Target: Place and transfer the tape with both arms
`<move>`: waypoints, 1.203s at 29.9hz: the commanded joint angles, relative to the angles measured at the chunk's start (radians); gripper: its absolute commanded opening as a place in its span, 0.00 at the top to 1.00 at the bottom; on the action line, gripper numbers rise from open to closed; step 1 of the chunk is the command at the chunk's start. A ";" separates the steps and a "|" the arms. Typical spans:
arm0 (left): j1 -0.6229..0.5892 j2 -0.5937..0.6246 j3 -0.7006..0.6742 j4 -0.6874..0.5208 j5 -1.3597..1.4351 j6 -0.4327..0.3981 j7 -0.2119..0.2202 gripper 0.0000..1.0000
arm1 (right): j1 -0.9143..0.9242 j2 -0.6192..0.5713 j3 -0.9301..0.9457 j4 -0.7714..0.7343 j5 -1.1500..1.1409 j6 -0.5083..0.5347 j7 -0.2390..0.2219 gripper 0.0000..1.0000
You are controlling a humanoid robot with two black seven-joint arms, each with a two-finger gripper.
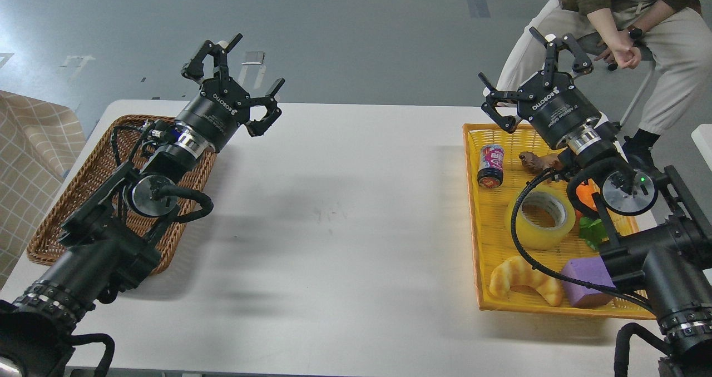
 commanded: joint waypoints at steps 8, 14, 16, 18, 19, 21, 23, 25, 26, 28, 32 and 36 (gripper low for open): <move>0.006 -0.001 0.002 0.000 0.000 0.000 0.000 0.02 | -0.003 0.000 0.000 0.003 0.000 0.000 0.000 0.00; -0.005 0.004 0.000 0.002 -0.001 0.000 -0.001 0.02 | 0.001 0.003 0.000 0.001 -0.003 0.000 0.000 0.00; -0.012 0.001 0.000 0.000 -0.001 0.000 -0.001 0.02 | 0.001 0.003 0.000 0.001 -0.003 0.000 0.000 0.00; -0.019 0.001 0.002 0.000 -0.001 0.000 -0.001 0.02 | -0.001 0.003 0.000 0.001 -0.003 0.000 0.000 0.00; -0.019 0.001 0.002 0.000 -0.001 0.000 -0.001 0.02 | -0.001 0.003 0.000 0.003 -0.003 0.000 0.000 0.00; -0.020 0.001 0.002 0.000 -0.001 0.000 -0.001 0.02 | -0.001 0.003 0.000 0.003 -0.003 0.000 0.000 0.00; -0.022 0.001 0.002 0.002 -0.001 0.000 0.000 0.02 | -0.001 0.005 0.000 0.003 -0.003 0.000 0.000 0.00; -0.023 0.004 0.002 0.000 -0.001 0.000 0.000 0.02 | -0.003 0.005 0.000 0.003 -0.003 0.000 0.000 0.00; -0.025 0.005 0.003 0.002 -0.001 0.000 0.000 0.02 | -0.003 0.005 0.000 0.003 -0.003 0.000 0.000 0.00; -0.025 0.005 0.003 0.002 -0.001 0.000 0.000 0.02 | -0.003 0.005 -0.002 0.003 -0.003 0.000 0.000 0.00; -0.022 0.005 0.003 0.002 -0.001 0.000 -0.001 0.02 | -0.001 0.005 0.000 0.003 -0.003 0.000 0.000 0.00; -0.022 0.004 0.003 0.000 -0.001 0.000 0.002 0.02 | -0.003 0.005 -0.002 0.003 -0.003 0.000 0.000 0.00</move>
